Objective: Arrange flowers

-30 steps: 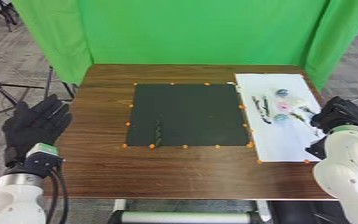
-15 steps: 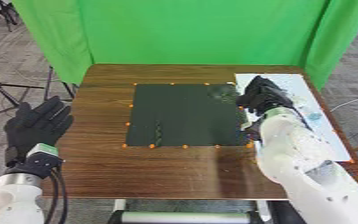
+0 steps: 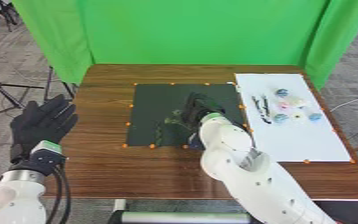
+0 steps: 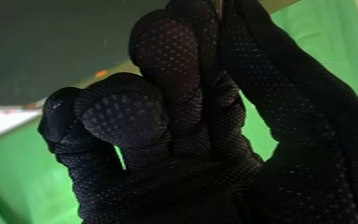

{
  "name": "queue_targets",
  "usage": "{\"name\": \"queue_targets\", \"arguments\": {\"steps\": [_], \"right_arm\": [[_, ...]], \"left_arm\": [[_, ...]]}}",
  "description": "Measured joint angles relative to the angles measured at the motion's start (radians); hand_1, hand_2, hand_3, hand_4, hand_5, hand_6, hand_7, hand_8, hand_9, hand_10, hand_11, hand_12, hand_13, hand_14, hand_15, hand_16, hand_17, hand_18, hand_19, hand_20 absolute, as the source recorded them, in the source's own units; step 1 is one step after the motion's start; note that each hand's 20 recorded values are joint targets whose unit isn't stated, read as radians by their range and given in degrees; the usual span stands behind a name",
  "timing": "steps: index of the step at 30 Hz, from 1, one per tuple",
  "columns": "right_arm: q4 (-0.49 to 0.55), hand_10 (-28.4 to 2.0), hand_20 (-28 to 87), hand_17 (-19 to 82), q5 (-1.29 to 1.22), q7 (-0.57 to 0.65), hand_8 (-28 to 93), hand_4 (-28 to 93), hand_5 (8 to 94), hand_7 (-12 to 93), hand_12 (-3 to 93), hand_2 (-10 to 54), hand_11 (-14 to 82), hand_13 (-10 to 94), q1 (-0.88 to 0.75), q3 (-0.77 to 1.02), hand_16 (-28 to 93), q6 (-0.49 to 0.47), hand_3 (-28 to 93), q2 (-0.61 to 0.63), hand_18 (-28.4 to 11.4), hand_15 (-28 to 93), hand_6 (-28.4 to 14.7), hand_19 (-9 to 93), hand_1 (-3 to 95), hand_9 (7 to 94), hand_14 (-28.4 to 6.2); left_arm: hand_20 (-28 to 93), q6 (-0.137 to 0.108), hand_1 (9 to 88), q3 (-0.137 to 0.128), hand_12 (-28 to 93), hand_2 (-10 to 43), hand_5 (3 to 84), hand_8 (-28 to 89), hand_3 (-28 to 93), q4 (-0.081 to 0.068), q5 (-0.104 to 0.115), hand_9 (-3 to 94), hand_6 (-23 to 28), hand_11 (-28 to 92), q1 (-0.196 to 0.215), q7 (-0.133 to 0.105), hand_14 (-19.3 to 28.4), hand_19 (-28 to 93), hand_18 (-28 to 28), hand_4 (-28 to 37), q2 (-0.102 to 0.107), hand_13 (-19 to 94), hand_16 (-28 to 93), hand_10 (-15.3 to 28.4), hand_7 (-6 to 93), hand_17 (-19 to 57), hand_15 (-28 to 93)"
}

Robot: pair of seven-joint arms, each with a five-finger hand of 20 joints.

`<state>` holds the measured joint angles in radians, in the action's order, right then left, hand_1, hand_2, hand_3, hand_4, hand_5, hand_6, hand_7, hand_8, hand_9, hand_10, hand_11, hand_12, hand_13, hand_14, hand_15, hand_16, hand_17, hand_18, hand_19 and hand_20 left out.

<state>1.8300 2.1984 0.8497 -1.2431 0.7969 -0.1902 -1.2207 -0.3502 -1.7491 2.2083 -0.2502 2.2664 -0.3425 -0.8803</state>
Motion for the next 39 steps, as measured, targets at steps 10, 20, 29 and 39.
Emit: {"name": "queue_targets", "arguments": {"steps": [10, 20, 29, 39], "right_arm": [[-0.009, -12.3, 39, 50, 0.12, 0.038, 21, -17, 76.4, 45, 41.1, -9.5, 38.4, 86, -0.048, -0.025, 32, 0.035, 74, -0.023, -27.7, 63, -3.0, 93, 49.9, 87.2, -7.5], [-0.036, -12.2, 39, 50, 0.096, 0.036, 21, -19, 77.0, 42, 40.0, -9.5, 35.9, 87, -0.082, -0.025, 33, -0.043, 73, -0.072, -27.5, 61, -3.3, 93, 50.6, 87.4, -7.1], [-0.043, -14.6, 35, 48, 0.113, 0.019, 21, -17, 73.7, 38, 36.8, -9.5, 33.2, 84, -0.098, -0.02, 33, -0.054, 68, -0.083, -27.2, 59, -4.3, 93, 48.1, 84.2, -7.7], [-0.055, -15.6, 35, 48, 0.144, 0.021, 20, -18, 72.3, 39, 31.9, -9.5, 35.6, 84, -0.097, -0.01, 32, -0.044, 66, -0.082, -27.1, 60, -4.6, 93, 46.5, 83.4, -7.7]], "left_arm": [[15, 0.0, 28.7, 0.0, 14, 15.5, 42.6, -14, 75, 0.0, 0.001, 33.3, 7.5, 35, 0.003, -0.001, 13.5, 38, 13.6, -24.6, 0.0, 21, -6, 14.4, 32.6, -6.0, 52], [15, 0.001, 28.5, 0.024, 14, 15.1, 42.5, -14, 74, -0.012, 0.001, 33.2, 7.5, 35, -0.014, 0.001, 13.4, 38, 13.5, -25.2, 0.0, 21, -6, 14.4, 32.6, -6.0, 52], [15, 0.002, 28.5, 0.03, 14, 15.1, 42.3, -14, 74, -0.013, 0.003, 33.1, 7.5, 35, -0.019, 0.001, 13.4, 38, 13.5, -25.4, 0.0, 21, -6, 14.4, 32.6, -6.0, 52], [16, 0.001, 28.5, 0.026, 14, 14.9, 42.4, -14, 74, -0.012, 0.015, 33.1, 7.5, 35, -0.012, -0.001, 13.4, 38, 13.5, -25.5, 0.0, 21, -6, 14.3, 32.7, -5.9, 52]]}}
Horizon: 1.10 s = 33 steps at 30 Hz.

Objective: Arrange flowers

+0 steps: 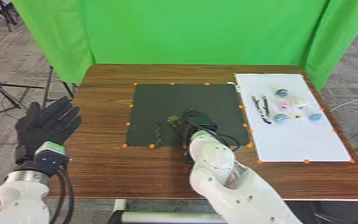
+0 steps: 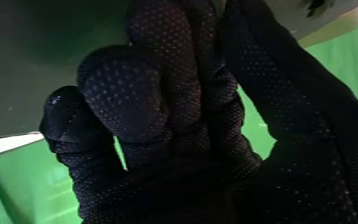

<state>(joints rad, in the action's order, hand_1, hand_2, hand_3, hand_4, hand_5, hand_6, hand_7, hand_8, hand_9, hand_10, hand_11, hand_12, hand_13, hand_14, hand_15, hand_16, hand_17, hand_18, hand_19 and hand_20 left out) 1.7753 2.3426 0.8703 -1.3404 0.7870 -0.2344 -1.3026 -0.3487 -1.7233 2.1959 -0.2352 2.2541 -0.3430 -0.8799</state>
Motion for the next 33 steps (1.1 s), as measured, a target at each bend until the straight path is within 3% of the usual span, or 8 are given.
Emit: {"name": "queue_targets", "arguments": {"steps": [5, 7, 9, 17, 26, 33], "right_arm": [[0.005, -16.6, 32, 45, -0.005, 0.0, 15, -18, 69.2, 36, 30.6, -9.5, 36.5, 82, -0.007, 0.014, 32, 0.0, 68, 0.001, -27.6, 60, -5.7, 93, 40.1, 80.9, -9.1], [0.024, -16.9, 31, 45, -0.018, -0.001, 0, -18, 69.6, 34, 30.4, -9.5, 36.5, 81, -0.016, 0.026, 32, -0.008, 69, 0.003, -27.7, 60, -6.7, 93, 37.7, 80.4, -9.4], [0.051, -17.1, 31, 44, -0.028, -0.002, -7, -18, 69.3, 32, 30.3, -9.5, 36.3, 81, -0.028, 0.038, 32, -0.02, 69, 0.006, -27.8, 60, -7.0, 93, 37.0, 80.0, -9.5], [0.108, -17.4, 30, 44, -0.036, -0.009, -8, -18, 69.0, 28, 30.1, -9.5, 36.3, 80, -0.049, 0.051, 31, -0.041, 67, 0.015, -27.8, 60, -7.8, 93, 35.6, 79.3, -9.7], [0.183, -17.7, 30, 44, -0.035, -0.016, -7, -18, 69.1, 24, 29.7, -9.5, 35.3, 80, -0.074, 0.091, 31, -0.069, 66, 0.038, -28.2, 60, -8.2, 93, 35.1, 79.3, -10.1], [0.233, -19.3, 31, 42, -0.006, -0.016, -7, -18, 65.9, 22, 26.0, -9.5, 28.9, 76, -0.094, 0.191, 31, 0.009, 66, 0.091, -28.1, 62, -9.0, 93, 34.9, 74.0, -12.0]], "left_arm": [[15, 0.0, 28.5, -0.001, 14, 14.8, 42.4, -14, 74, 0.0, 0.005, 33.1, 7.5, 35, 0.003, 0.0, 13.4, 38, 13.5, -25.5, 0.0, 21, -6, 14.3, 32.6, -5.9, 52], [15, 0.0, 30.4, -0.005, 14, 11.9, 42.3, -14, 74, 0.0, 0.006, 33.0, 7.5, 35, 0.006, 0.0, 13.4, 38, 13.5, -24.9, -0.001, 21, -6, 14.1, 32.7, -6.0, 52], [15, 0.0, 32.5, -0.009, 14, 9.2, 41.9, -14, 73, 0.001, 0.006, 32.9, 7.4, 36, 0.009, 0.0, 13.2, 38, 13.5, -23.5, -0.001, 21, -6, 14.0, 33.1, -6.0, 52], [15, -0.001, 32.9, -0.02, 14, 7.9, 41.4, -15, 72, 0.0, -0.029, 32.4, 7.3, 37, 0.013, 0.016, 13.0, 38, 13.4, -22.1, -0.006, 20, -7, 13.8, 33.8, -5.9, 53], [15, 0.0, 31.9, -0.034, 14, 9.5, 41.4, -15, 72, 0.001, -0.024, 32.4, 7.4, 36, 0.027, 0.013, 13.3, 38, 13.4, -23.0, -0.014, 20, -7, 14.1, 33.7, -5.9, 53], [16, -0.001, 31.3, -0.041, 14, 10.1, 41.6, -15, 73, 0.005, -0.011, 32.6, 7.5, 36, 0.046, -0.007, 13.4, 38, 13.4, -23.4, -0.016, 21, -7, 14.1, 33.5, -5.9, 53]]}}
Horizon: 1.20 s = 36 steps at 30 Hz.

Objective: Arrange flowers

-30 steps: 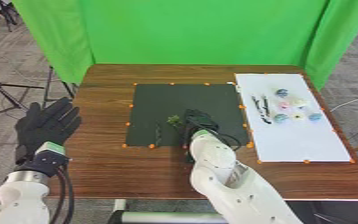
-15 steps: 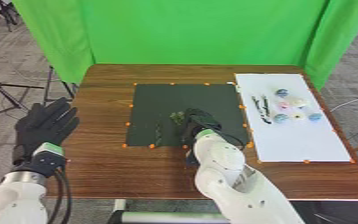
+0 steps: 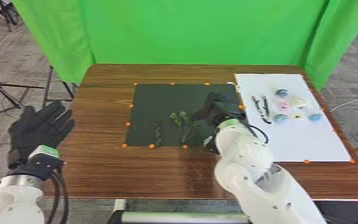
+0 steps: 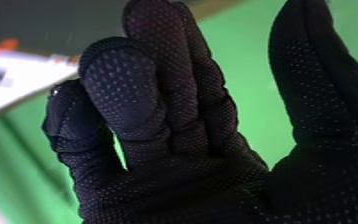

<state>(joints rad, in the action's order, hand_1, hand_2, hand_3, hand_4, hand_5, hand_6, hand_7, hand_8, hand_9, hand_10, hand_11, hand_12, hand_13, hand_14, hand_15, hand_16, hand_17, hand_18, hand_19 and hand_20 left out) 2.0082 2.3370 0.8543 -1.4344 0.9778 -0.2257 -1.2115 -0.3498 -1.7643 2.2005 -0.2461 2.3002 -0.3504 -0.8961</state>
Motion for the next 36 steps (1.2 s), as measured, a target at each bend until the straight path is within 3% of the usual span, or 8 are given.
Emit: {"name": "queue_targets", "arguments": {"steps": [5, 13, 19, 31, 36], "right_arm": [[-0.038, -24.1, 34, 42, 0.005, 0.018, -7, -21, 60.7, 16, 19.4, -9.5, 18.5, 68, 0.031, 0.049, 27, 0.039, 67, 0.077, -28.3, 65, -13.1, 93, 34.2, 61.4, -15.5], [-0.246, -23.5, 36, 42, -0.035, 0.092, -7, -26, 61.9, 15, 20.2, -9.5, 20.7, 68, 0.154, 0.082, 25, 0.0, 65, 0.18, -28.3, 67, -13.7, 93, 34.6, 63.6, -15.8], [-0.31, -23.3, 37, 42, -0.08, 0.114, -7, -27, 61.6, 14, 20.3, -9.5, 20.8, 67, 0.202, 0.081, 25, -0.081, 65, 0.218, -28.2, 67, -13.9, 93, 34.5, 63.4, -15.6], [-0.414, -22.5, 37, 41, -0.132, 0.112, -7, -28, 61.5, 14, 20.5, -9.5, 21.4, 67, 0.264, 0.004, 25, -0.1, 64, 0.218, -28.0, 67, -13.3, 93, 35.4, 63.7, -15.4], [-0.441, -20.6, 38, 41, -0.131, 0.113, -7, -28, 64.1, 17, 22.5, -9.5, 26.3, 69, 0.278, -0.007, 25, -0.106, 65, 0.215, -27.5, 67, -11.1, 93, 38.3, 67.6, -14.1]], "left_arm": [[16, -0.001, 31.2, -0.004, 14, 10.3, 41.5, -15, 73, 0.007, 0.008, 32.4, 7.4, 36, 0.014, -0.021, 13.3, 38, 13.4, -23.7, 0.0, 21, -7, 14.2, 33.4, -5.9, 53], [16, -0.005, 30.2, -0.022, 14, 11.3, 41.5, -15, 73, 0.017, 0.015, 32.3, 7.4, 36, 0.028, -0.041, 13.3, 38, 13.5, -24.5, -0.002, 21, -7, 14.3, 33.4, -5.9, 53], [16, -0.002, 29.6, -0.012, 14, 12.0, 41.6, -15, 73, 0.017, 0.045, 32.3, 7.4, 35, 0.018, -0.062, 13.3, 38, 13.5, -25.1, 0.002, 21, -7, 14.2, 33.3, -5.9, 52], [16, -0.002, 29.4, 0.006, 14, 12.6, 41.9, -15, 73, 0.014, 0.045, 32.6, 7.4, 36, -0.009, -0.058, 13.4, 38, 13.5, -25.6, 0.007, 21, -6, 14.3, 33.2, -5.9, 52], [16, -0.002, 29.5, 0.005, 14, 12.7, 42.5, -15, 73, 0.014, 0.044, 32.6, 6.7, 36, -0.011, -0.052, 13.4, 38, 13.5, -25.6, 0.007, 21, -7, 14.2, 33.8, -5.8, 52]]}}
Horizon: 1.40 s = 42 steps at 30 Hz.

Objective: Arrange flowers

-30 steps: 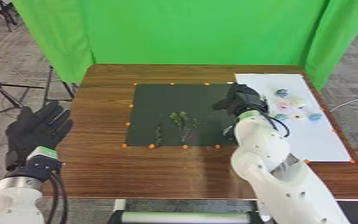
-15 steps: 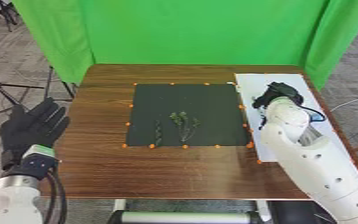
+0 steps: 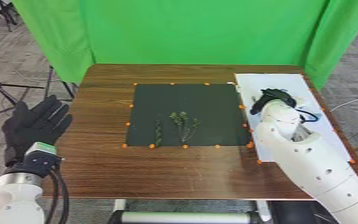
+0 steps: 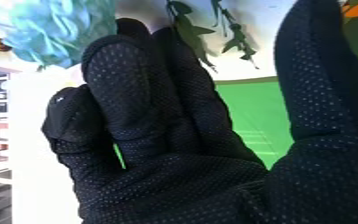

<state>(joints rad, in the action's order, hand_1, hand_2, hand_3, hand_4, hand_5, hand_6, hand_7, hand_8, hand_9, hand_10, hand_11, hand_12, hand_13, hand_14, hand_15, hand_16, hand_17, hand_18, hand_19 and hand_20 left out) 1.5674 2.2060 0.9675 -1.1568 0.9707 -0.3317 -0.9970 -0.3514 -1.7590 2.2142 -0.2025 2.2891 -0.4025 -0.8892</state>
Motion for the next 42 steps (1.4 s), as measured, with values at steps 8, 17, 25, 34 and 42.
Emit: {"name": "queue_targets", "arguments": {"steps": [8, 17, 25, 34, 42], "right_arm": [[-0.045, -16.5, 39, 42, 0.009, -0.007, 6, -28, 70.5, 28, 28.6, -9.5, 36.5, 74, 0.037, -0.028, 28, -0.014, 65, -0.003, -26.6, 64, -5.8, 93, 47.8, 74.3, -10.9], [-0.049, -12.9, 44, 44, 0.001, -0.006, 19, -28, 73.5, 35, 46.6, -9.5, 35.6, 77, 0.035, -0.005, 31, -0.055, 56, -0.027, -26.7, 67, -3.2, 93, 58.6, 78.3, -10.0], [-0.035, -9.5, 46, 47, 0.021, -0.032, 21, -28, 75.7, 43, 55.5, -9.5, 25.8, 82, 0.0, 0.001, 33, 0.025, 67, -0.023, -26.6, 64, -1.7, 93, 59.1, 85.0, -7.9], [0.145, -9.5, 45, 47, 0.071, -0.127, 22, -28, 74.6, 44, 56.1, -9.5, 25.4, 82, -0.162, 0.018, 33, 0.181, 68, 0.066, -26.6, 63, -1.7, 93, 58.7, 84.7, -7.8], [0.334, -9.6, 46, 48, -0.045, -0.119, 21, -28, 74.1, 44, 55.3, -9.5, 25.6, 83, -0.251, 0.104, 34, 0.208, 68, 0.094, -26.6, 63, -1.7, 93, 58.6, 84.5, -7.7]], "left_arm": [[16, 0.001, 29.5, -0.004, 14, 12.8, 42.3, -15, 73, 0.0, 0.001, 32.9, 7.2, 36, 0.002, 0.002, 13.3, 38, 13.6, -25.8, -0.003, 21, -6, 14.3, 33.5, -5.9, 52], [18, 0.003, 29.5, -0.002, 14, 12.8, 42.4, -15, 73, 0.001, 0.005, 33.1, 7.4, 36, 0.009, -0.001, 13.6, 42, 14.3, -26.0, -0.01, 22, -6, 14.4, 33.0, -5.8, 53], [18, 0.003, 29.4, -0.013, 14, 12.9, 42.4, -14, 73, 0.002, 0.007, 33.1, 7.5, 36, 0.028, -0.003, 13.6, 40, 14.0, -26.1, -0.011, 22, -6, 14.3, 33.0, -6.0, 53], [17, 0.002, 29.4, -0.02, 14, 13.1, 42.2, -14, 73, 0.006, 0.009, 33.1, 7.4, 36, 0.037, -0.013, 13.4, 40, 14.0, -26.2, -0.012, 22, -6, 14.3, 33.0, -6.1, 53], [17, -0.008, 29.4, -0.039, 14, 13.2, 40.8, -15, 73, 0.014, 0.014, 33.0, 7.1, 36, 0.057, -0.024, 13.3, 40, 13.9, -26.2, -0.012, 21, -7, 14.3, 33.4, -6.2, 53]]}}
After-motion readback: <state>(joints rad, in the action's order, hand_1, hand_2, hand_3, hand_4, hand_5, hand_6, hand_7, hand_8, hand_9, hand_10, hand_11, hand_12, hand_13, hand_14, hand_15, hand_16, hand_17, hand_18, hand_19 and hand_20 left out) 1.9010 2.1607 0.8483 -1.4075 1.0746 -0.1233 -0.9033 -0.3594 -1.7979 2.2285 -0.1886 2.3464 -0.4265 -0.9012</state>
